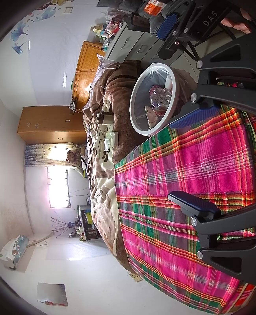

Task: Collect trash

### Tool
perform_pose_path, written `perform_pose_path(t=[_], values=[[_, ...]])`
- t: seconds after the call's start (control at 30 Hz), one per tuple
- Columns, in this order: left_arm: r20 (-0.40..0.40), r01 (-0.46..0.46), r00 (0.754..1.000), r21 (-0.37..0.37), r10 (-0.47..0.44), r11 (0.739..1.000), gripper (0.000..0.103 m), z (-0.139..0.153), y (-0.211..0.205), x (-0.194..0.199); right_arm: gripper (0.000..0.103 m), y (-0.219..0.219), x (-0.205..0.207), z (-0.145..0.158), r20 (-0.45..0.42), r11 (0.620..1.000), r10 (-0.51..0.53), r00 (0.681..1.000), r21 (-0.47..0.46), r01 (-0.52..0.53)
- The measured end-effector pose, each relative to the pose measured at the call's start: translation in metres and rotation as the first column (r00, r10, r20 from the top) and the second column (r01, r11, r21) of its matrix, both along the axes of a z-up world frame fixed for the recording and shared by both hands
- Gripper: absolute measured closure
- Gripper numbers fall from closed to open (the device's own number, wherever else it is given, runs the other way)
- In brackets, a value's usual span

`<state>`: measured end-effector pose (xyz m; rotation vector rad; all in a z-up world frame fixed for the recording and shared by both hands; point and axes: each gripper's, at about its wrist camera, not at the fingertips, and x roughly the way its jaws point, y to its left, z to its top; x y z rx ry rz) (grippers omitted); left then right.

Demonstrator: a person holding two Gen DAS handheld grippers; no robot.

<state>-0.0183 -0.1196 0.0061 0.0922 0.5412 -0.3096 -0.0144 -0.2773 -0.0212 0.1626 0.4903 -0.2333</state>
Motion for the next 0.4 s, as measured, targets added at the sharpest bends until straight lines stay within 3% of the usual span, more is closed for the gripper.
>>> perform_pose_path(t=[0.4], values=[[-0.006,0.001,1.0,-0.007,-0.001,1.0,0.037,0.0007,-0.0019,0.0023,0.031,0.0002,0.0004,0.0006,-0.002,1.0,0.001,1.0,0.0,-0.001]])
